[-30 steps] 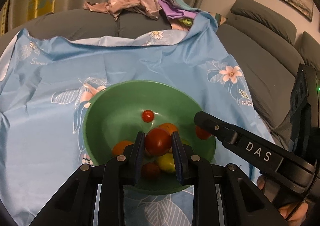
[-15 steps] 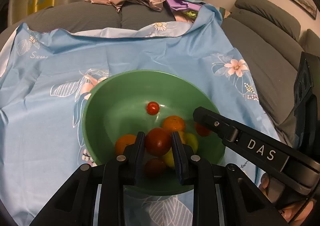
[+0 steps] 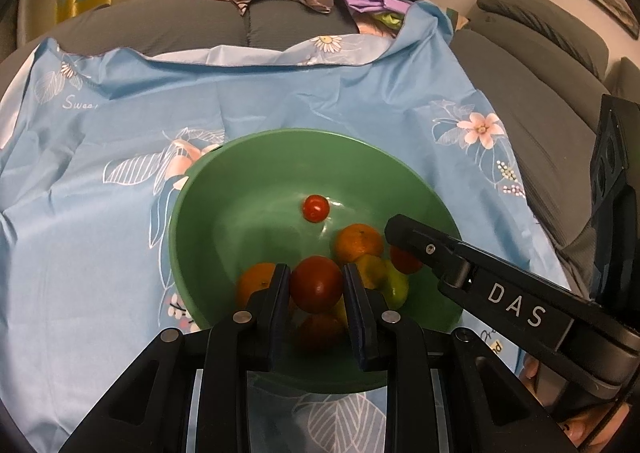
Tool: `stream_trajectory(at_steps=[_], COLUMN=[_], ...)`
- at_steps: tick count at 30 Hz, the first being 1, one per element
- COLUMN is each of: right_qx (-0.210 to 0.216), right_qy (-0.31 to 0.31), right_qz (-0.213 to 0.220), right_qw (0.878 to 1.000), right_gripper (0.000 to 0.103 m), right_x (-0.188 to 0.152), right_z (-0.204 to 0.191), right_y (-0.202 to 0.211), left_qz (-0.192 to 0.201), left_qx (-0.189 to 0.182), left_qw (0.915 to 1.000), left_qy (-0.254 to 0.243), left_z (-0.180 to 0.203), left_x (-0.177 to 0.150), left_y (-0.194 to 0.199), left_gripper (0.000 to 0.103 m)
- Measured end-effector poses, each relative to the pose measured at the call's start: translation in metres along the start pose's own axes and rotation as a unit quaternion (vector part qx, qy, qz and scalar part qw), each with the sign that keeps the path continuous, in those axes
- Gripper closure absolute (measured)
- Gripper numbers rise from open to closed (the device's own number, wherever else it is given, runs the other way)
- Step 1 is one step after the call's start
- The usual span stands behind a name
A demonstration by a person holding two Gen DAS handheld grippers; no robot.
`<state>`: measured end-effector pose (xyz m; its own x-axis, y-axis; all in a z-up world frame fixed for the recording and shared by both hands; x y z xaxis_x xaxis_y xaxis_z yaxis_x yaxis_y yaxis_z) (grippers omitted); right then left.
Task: Organize fruits
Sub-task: 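Lower the tomatoes into the bowl and open both grippers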
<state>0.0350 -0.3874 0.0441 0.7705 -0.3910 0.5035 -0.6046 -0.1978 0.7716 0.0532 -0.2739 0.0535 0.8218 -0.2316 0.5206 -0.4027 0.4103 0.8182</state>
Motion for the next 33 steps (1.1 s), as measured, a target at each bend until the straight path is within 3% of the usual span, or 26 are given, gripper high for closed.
stream_trajectory(at_steps=[33], right_qx=[-0.026], right_qy=[0.009], right_qz=[-0.024], right_qw=[0.999], right_gripper=[0.076], right_x=[-0.002], right_z=[-0.003], right_y=[-0.016], left_qz=[-0.014], left_qx=[0.012], left_qw=[0.9998], left_qy=[-0.004], left_z=[-0.005], left_x=[-0.003], left_y=[-0.012], left_gripper=[0.077])
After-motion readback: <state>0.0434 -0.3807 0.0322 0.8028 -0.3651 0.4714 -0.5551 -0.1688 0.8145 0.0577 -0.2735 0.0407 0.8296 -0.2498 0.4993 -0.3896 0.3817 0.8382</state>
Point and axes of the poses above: each gripper's, at about its wrist camera, not at the fingertips, and y roughly against the way its jaws point, z to its right, x to its top, the point moved 3 cm from there along -y, roughly the way its jaws point, and after that the axes turned 9 degrees about -z, right-handed, at the moved point
